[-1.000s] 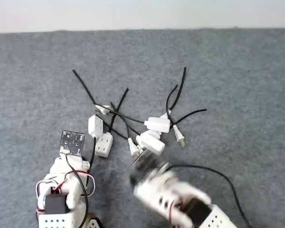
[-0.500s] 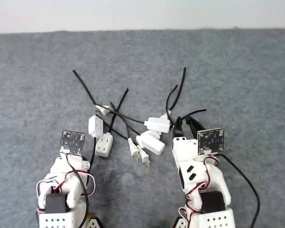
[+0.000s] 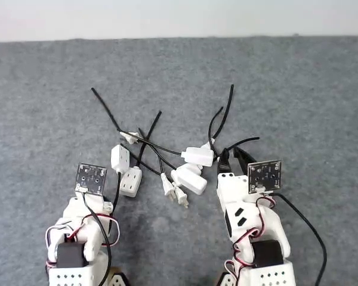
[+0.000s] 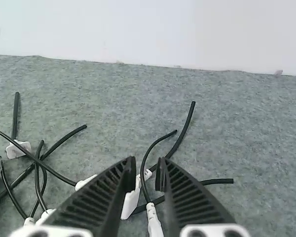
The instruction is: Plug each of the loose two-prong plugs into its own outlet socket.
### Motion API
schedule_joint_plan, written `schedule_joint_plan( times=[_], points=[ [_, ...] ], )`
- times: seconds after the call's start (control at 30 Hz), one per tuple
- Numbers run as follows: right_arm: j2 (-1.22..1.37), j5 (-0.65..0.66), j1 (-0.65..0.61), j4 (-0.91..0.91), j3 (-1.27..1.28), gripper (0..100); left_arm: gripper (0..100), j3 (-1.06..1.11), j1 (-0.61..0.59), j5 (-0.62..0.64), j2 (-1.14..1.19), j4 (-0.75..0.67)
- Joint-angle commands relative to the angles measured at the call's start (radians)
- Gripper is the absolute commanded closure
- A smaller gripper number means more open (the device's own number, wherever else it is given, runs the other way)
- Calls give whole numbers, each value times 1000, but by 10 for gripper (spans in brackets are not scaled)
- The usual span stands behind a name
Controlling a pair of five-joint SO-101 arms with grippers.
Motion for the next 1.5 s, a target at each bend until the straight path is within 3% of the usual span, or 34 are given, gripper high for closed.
schedule_joint_plan(
  times=[0.0, 0.3, 0.47, 0.6, 0.73, 0.83, 0.93, 1.47],
  points=[
    [7, -3, 8, 2, 8, 908, 987, -7, 0, 12, -14, 6],
    [7, -3, 7, 4, 8, 908, 987, -7, -2, 14, -15, 2],
    [7, -3, 7, 4, 9, 908, 987, -7, -11, 8, -14, -252],
    [7, -3, 7, 4, 9, 908, 987, -13, -3, -63, -15, -308],
    [7, -3, 7, 4, 9, 908, 987, -68, -31, -347, -14, -270],
    [7, -3, 7, 4, 9, 908, 987, -108, -48, -473, -15, -186],
    [7, -3, 7, 4, 9, 908, 987, -105, -40, -482, -15, -112],
    [-1, -3, 7, 33, 9, 908, 987, -87, -14, -479, -15, -69]
  ],
)
